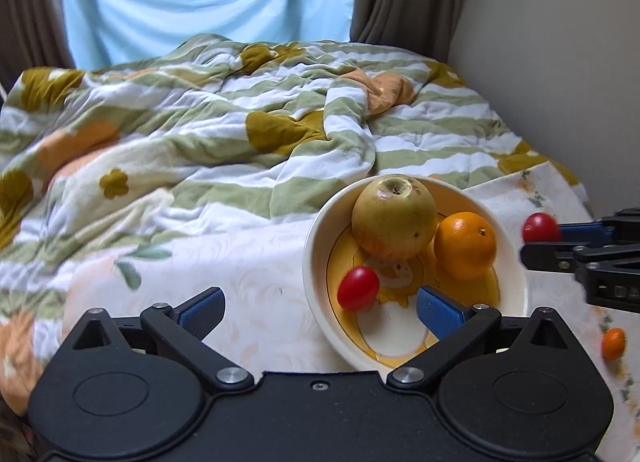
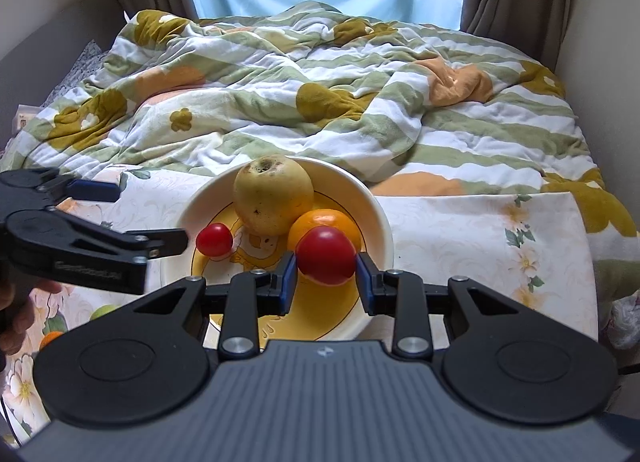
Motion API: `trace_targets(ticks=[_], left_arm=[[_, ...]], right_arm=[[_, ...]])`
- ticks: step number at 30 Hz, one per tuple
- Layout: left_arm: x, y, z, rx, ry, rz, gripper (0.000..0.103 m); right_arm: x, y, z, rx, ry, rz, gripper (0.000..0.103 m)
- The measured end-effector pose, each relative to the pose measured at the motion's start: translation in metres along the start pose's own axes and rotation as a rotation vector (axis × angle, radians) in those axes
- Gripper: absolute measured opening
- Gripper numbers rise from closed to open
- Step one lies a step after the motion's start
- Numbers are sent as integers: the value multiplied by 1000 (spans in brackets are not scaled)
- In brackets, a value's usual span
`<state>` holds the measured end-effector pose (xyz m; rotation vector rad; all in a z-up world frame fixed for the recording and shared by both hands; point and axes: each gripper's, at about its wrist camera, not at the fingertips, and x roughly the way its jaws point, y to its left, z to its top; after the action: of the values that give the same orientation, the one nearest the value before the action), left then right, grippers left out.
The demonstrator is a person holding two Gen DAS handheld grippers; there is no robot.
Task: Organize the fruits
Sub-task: 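Open the left tool over the bowl while the right tool releases its tomato, then withdraw both tools from the bowl toward the remaining fruits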
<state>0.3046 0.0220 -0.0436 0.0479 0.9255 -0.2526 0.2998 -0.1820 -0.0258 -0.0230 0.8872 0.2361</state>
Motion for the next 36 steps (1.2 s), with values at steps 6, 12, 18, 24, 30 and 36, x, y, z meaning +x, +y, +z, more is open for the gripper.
trace_targets(ticks=[6,12,18,24,30,36], left_arm=[[-20,0,-16,-15,-7,41,103],[-40,1,-32,-1,-30,81,103],[-49,4,-46,-27,-29,95,103],[-54,4,-53,-30,-32,112,103],[-57,3,-58,-30,-31,126,103],[-65,-6,-60,-45,-44,133,103]], right_arm=[[8,12,0,-14,0,43,47],[33,28,1,-45,27,90,47],[59,44,-3,-97,57,112,47],[71,53,-2,-138,53,116,47],[62,60,-1,-190,4,112,87],[37,59,-2,-216,-64,88,103]])
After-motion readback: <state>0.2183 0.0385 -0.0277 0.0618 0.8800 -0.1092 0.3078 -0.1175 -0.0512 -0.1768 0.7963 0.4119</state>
